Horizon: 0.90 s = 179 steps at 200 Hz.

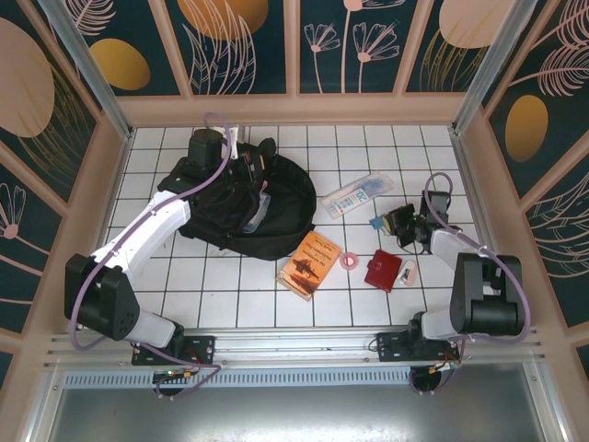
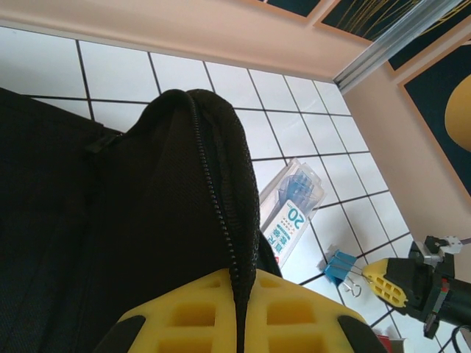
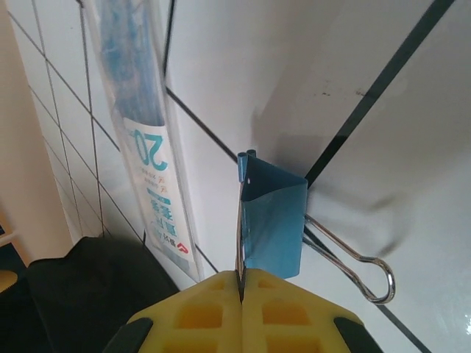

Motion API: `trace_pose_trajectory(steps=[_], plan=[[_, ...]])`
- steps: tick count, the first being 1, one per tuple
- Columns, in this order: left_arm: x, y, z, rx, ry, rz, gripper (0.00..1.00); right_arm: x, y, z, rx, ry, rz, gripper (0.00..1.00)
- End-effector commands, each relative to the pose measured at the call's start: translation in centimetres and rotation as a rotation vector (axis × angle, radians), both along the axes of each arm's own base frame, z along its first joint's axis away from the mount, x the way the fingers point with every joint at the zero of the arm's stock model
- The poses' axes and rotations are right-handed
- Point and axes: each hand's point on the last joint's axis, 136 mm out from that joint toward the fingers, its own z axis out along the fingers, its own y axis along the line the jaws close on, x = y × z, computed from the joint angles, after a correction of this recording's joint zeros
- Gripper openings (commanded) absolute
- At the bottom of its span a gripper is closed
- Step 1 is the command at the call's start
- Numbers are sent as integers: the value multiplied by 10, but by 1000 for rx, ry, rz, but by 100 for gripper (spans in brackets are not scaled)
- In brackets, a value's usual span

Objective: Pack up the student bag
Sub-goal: Pick up the personal item from the middle-right of the table, then place the personal item in the student bag.

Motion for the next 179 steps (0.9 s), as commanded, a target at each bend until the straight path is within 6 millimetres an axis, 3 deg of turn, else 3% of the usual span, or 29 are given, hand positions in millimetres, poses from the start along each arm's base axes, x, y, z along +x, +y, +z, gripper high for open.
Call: trace_pose_trajectory(steps=[1,26,44,78,103,137,179], plan=[[3,-2,14,-43,-38,-9,0,10,11,39,-89,-99,69,0],[5,-2,25,-49,-58,-11,0,24,57,85,-130,-193,202,0],[6,-4,32,-61,-65,-16,0,33,102,115,-142,-256,312,0],[8,-9,52,-100,-79,-29,0,48,189,142,-129,-300,502,0],[8,-9,72,-121,-104,-23,0,56,244,140,-126,-288,617,0],[8,-9,93,-142,-144,-22,0,61,306,120,-84,-250,727,0],[7,-9,100,-146,-163,-26,0,65,371,107,58,-214,802,0]])
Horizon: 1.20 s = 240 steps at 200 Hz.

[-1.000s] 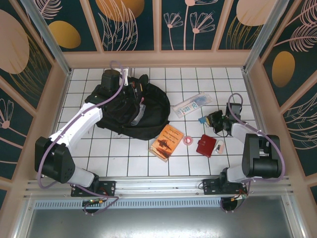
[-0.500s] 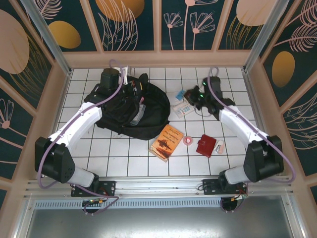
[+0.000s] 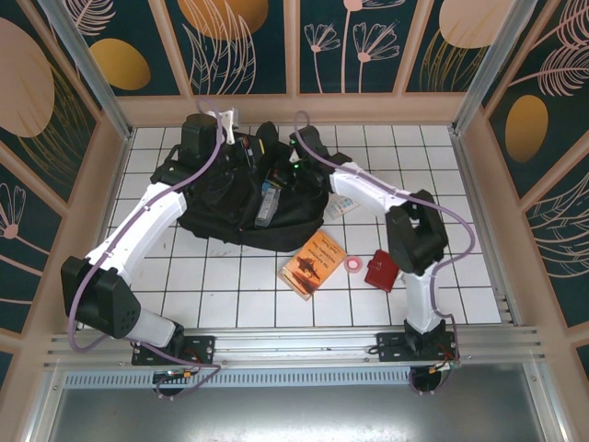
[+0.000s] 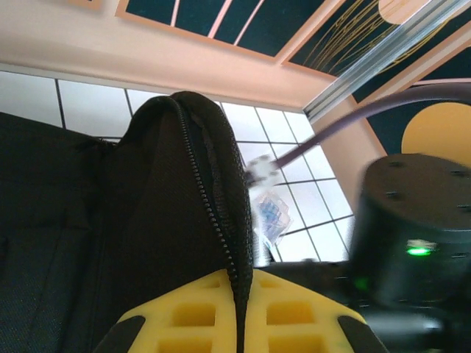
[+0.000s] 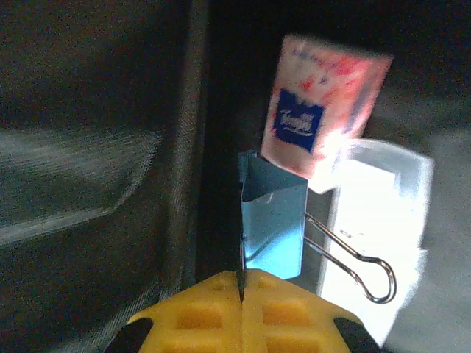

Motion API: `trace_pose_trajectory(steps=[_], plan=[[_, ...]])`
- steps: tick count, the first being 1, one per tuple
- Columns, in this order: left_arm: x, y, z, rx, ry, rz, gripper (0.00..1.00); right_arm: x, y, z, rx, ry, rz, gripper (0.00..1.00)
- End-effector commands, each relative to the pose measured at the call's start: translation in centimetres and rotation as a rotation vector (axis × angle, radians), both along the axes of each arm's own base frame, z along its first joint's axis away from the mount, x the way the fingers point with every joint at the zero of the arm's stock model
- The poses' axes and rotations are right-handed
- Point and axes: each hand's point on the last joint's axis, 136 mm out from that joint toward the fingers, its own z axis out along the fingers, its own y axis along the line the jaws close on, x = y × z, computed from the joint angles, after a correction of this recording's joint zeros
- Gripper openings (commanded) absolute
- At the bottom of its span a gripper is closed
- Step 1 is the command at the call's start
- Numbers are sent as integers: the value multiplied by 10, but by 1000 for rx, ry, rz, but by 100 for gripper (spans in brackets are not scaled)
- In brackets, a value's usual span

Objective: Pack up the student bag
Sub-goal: Place the personal item in the student bag.

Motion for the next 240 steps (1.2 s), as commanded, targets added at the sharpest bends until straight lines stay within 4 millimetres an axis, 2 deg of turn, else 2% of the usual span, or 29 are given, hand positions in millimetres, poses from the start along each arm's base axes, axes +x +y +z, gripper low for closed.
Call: trace_pose_trajectory(steps=[1,32,53,95,120,136,157,166,178,190,207,240], plan=[[0,-4,49,-70,-124,-22,0,-1,35,15,96,39,56,0],[-1,-3,53,-94,-140,-16,0,-1,69,3,225,160,74,0],[-4,-6,57,-127,-155,-35,0,2,87,3,289,200,82,0],[-7,-10,76,-166,-184,-61,0,11,101,1,308,198,83,0],[-12,-19,85,-208,-197,-122,0,7,121,-3,333,231,138,0],[-12,-23,87,-227,-197,-143,0,3,133,-10,344,266,155,6],[-13,-23,89,-233,-202,-146,0,-1,145,-6,373,266,172,14],[-14,-22,89,-228,-204,-138,0,-1,146,-4,381,260,181,23],[-14,-19,88,-214,-207,-123,0,-1,142,-2,370,250,183,41],[-13,-15,86,-191,-210,-103,0,0,136,2,354,225,183,52],[-9,-5,81,-148,-200,-42,0,1,121,4,307,186,166,56],[-2,31,67,-61,-180,128,0,7,77,6,200,103,120,61]])
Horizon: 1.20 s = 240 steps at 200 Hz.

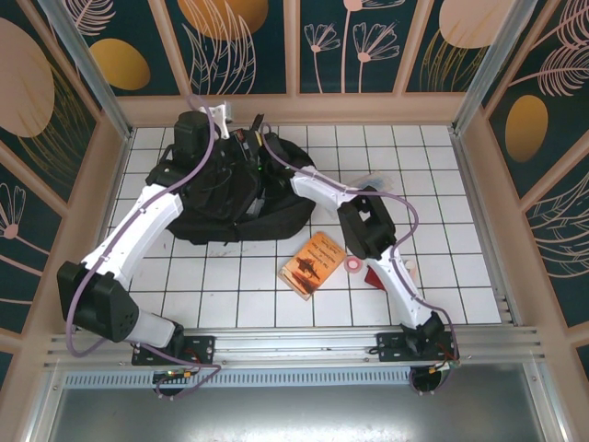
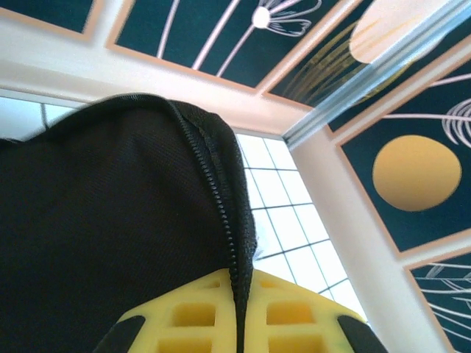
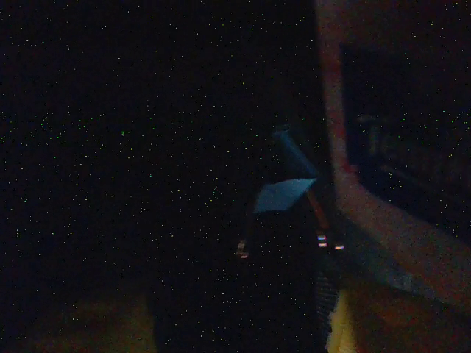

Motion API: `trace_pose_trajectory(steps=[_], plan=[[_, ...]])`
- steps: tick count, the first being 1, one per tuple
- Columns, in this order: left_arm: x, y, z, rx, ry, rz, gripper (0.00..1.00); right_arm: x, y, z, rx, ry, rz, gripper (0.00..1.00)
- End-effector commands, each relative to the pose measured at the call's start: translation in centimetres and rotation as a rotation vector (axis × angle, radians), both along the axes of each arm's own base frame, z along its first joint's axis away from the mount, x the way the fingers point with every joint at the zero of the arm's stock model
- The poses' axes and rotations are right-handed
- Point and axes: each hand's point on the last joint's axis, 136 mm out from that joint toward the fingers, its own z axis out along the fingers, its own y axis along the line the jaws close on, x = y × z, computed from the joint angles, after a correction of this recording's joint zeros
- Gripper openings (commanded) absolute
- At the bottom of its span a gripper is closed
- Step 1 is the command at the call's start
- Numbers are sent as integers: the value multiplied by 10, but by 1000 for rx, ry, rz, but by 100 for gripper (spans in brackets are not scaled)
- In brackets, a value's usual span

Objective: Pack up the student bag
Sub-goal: Place the personal item in the student bag, then pick up the loose stationery from the bottom-right of the table.

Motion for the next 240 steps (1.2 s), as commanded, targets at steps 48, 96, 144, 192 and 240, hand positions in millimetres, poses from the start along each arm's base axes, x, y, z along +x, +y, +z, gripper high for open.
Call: trace_pose_trajectory(steps=[48,96,144,192,240], plan=[[-2,37,24,41,-105,141,0,0,-78,58,-41,-213,-41,70],[2,42,12,51,-91,165,0,-1,-104,84,-40,-298,-61,70],[5,36,14,33,-65,146,0,-7,-200,104,-336,-398,-257,62],[-2,44,-4,69,-76,165,0,-81,-343,51,-863,-246,-397,69],[-4,30,-8,23,-58,99,0,-171,-466,-3,-1104,111,-674,99]])
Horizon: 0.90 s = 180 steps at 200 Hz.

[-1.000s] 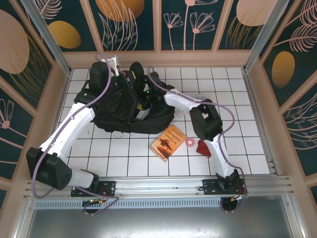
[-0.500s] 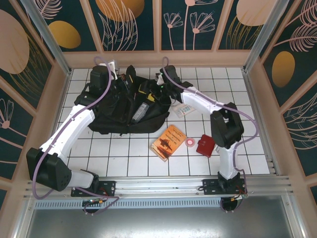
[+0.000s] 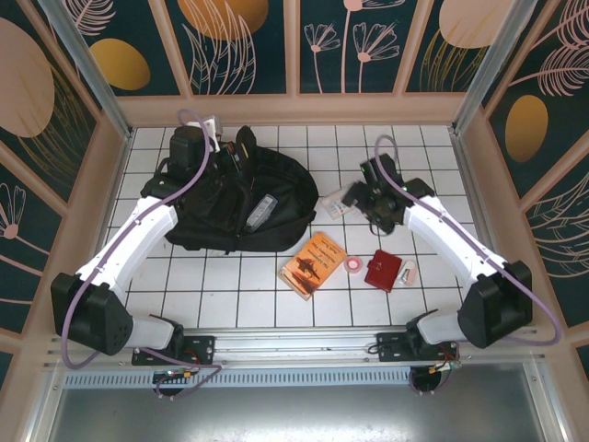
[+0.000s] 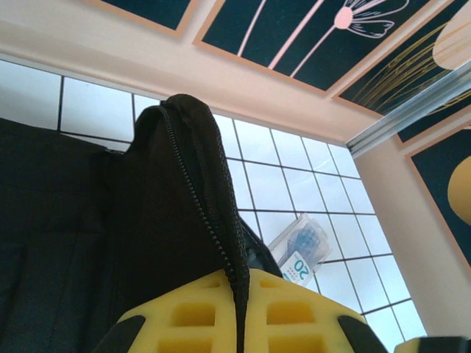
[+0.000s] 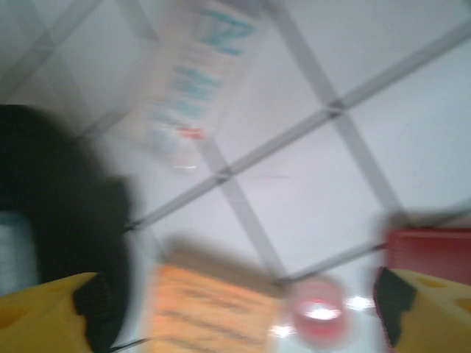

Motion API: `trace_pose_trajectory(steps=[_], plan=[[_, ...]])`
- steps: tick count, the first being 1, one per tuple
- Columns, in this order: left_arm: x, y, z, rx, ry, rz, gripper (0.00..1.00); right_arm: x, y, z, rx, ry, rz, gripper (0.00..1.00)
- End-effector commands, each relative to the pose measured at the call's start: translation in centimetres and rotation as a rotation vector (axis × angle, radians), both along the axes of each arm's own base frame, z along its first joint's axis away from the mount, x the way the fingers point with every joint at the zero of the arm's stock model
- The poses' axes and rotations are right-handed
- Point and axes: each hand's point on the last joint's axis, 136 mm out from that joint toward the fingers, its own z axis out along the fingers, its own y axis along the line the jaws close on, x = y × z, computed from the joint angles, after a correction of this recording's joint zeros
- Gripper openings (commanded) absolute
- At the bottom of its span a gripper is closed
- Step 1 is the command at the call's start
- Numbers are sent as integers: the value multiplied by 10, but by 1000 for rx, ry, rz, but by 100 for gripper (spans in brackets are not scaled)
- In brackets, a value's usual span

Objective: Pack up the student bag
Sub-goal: Pick up the loose stationery from the bottom-right of the table.

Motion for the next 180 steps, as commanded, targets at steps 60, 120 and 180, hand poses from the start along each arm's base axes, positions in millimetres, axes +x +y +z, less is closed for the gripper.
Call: trace_pose_trajectory(steps=[60,120,180], plan=[[-4,-4,37,-55,-123,-39,0,-89,-113,-72,-56,255,-420,81],[-5,-5,39,-61,-124,-47,0,-93,-102,-110,18,322,-342,79],[-3,-4,34,-56,-117,-38,0,-102,-95,-129,64,346,-352,63]])
